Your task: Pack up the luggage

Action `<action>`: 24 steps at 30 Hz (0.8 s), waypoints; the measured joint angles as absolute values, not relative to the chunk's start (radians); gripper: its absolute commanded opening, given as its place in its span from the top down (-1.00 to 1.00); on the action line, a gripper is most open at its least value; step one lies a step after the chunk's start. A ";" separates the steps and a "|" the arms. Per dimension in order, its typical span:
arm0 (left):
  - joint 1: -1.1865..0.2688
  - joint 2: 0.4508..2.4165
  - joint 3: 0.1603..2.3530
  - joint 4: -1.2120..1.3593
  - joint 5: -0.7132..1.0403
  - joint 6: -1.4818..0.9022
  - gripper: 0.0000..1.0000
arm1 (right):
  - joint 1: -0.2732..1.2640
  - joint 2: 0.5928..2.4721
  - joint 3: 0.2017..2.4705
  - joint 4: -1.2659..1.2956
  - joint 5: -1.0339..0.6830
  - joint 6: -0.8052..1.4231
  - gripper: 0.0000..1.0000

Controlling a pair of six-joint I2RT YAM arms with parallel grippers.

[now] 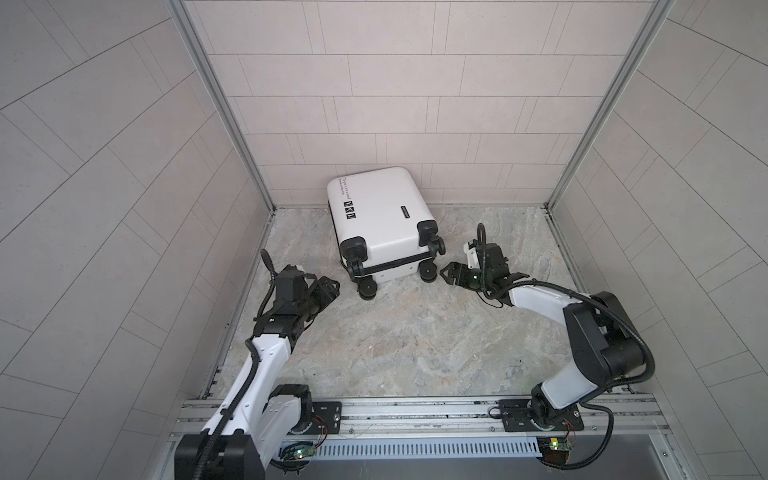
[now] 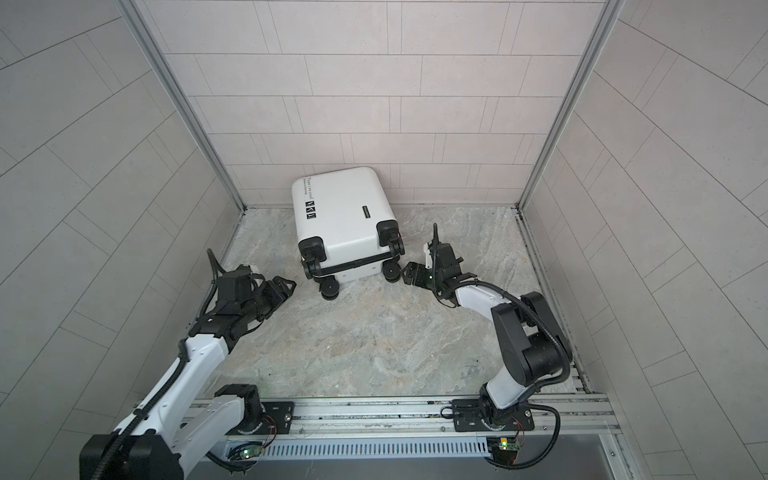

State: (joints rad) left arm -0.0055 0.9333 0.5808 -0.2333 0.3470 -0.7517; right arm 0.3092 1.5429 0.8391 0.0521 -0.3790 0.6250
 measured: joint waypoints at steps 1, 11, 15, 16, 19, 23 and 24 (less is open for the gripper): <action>0.002 0.939 0.600 -0.230 0.356 -0.741 -0.53 | 0.316 1.509 0.848 0.011 -0.358 0.601 -0.79; 0.107 1.110 0.779 -0.165 0.455 -0.705 -0.55 | 0.416 1.431 1.134 -0.309 -0.219 0.408 -0.89; 0.111 1.172 0.816 -0.162 0.476 -0.698 -0.54 | 0.432 1.526 1.320 -0.421 -0.183 0.345 -0.87; 0.111 1.185 0.825 -0.162 0.479 -0.695 -0.54 | 0.435 1.558 1.366 -0.450 -0.171 0.332 -0.86; 0.111 1.212 0.847 -0.162 0.489 -0.688 -0.54 | 0.449 1.662 1.477 -0.527 -0.140 0.292 -0.85; 0.112 1.224 0.856 -0.162 0.494 -0.683 -0.54 | 0.500 1.768 1.571 -0.614 -0.097 0.252 -0.84; 0.112 1.224 0.856 -0.162 0.494 -0.682 -0.54 | 0.513 1.789 1.590 -0.632 -0.083 0.244 -0.82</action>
